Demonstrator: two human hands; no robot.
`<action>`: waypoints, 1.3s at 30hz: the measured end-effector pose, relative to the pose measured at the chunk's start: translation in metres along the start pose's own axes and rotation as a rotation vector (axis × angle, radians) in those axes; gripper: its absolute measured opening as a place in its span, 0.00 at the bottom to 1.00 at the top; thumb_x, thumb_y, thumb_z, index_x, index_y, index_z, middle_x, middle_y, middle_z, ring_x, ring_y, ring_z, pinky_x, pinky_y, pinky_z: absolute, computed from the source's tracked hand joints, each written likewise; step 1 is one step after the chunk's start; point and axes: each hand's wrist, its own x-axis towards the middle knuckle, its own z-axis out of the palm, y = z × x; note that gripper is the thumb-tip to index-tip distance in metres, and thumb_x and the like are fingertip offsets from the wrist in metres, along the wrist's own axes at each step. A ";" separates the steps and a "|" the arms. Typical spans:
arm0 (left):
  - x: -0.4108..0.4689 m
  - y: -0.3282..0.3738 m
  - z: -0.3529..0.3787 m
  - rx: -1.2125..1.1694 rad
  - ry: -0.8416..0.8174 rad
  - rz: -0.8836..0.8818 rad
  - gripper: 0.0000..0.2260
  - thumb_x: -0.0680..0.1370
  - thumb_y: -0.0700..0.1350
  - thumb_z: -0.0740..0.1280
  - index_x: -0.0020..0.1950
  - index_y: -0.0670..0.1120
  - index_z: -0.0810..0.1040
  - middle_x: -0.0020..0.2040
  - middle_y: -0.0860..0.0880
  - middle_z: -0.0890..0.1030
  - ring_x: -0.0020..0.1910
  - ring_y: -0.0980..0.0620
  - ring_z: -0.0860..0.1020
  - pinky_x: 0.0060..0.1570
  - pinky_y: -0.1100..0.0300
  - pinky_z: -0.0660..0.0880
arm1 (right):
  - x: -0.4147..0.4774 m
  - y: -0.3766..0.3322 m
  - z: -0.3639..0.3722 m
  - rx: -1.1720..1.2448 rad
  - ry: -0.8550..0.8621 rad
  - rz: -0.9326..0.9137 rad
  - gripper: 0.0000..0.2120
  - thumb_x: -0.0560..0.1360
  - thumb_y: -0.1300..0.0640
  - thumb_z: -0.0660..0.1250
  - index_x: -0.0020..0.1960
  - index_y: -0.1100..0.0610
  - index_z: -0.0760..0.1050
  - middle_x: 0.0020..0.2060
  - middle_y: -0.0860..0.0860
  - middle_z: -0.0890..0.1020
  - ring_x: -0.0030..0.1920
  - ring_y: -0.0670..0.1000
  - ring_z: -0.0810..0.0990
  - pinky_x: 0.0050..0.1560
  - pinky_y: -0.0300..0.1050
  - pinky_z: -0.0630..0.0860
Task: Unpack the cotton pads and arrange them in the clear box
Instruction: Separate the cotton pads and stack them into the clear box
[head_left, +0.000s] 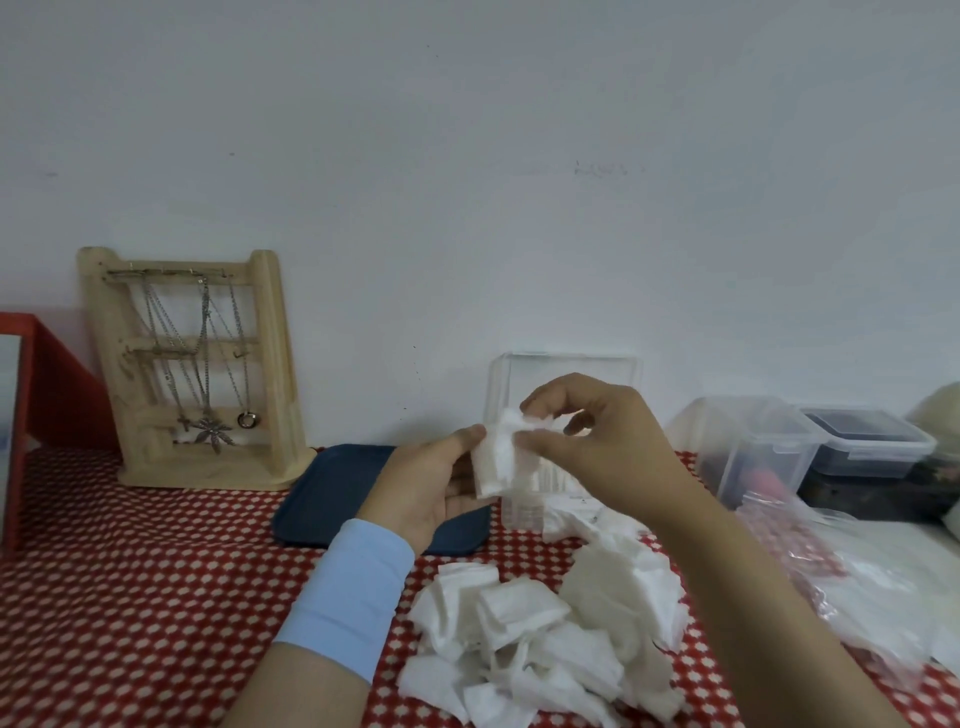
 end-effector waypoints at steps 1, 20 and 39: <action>0.001 0.000 0.000 0.017 0.011 0.016 0.12 0.80 0.46 0.71 0.57 0.38 0.83 0.46 0.41 0.88 0.42 0.47 0.87 0.38 0.57 0.82 | 0.000 -0.002 -0.003 0.095 0.016 0.058 0.07 0.69 0.60 0.80 0.41 0.51 0.83 0.35 0.43 0.83 0.33 0.42 0.78 0.37 0.34 0.74; -0.004 0.000 0.004 0.127 0.043 0.125 0.09 0.80 0.47 0.71 0.50 0.40 0.85 0.48 0.43 0.88 0.47 0.46 0.87 0.42 0.56 0.83 | 0.007 0.001 -0.028 0.162 0.274 0.195 0.10 0.73 0.62 0.77 0.48 0.49 0.83 0.41 0.57 0.83 0.36 0.54 0.83 0.44 0.47 0.84; -0.011 0.000 0.010 0.119 -0.099 0.106 0.10 0.83 0.44 0.65 0.55 0.40 0.84 0.48 0.41 0.87 0.46 0.46 0.87 0.41 0.56 0.83 | 0.004 0.005 0.003 0.065 -0.033 0.229 0.17 0.70 0.60 0.79 0.52 0.45 0.80 0.41 0.50 0.81 0.29 0.43 0.77 0.31 0.36 0.74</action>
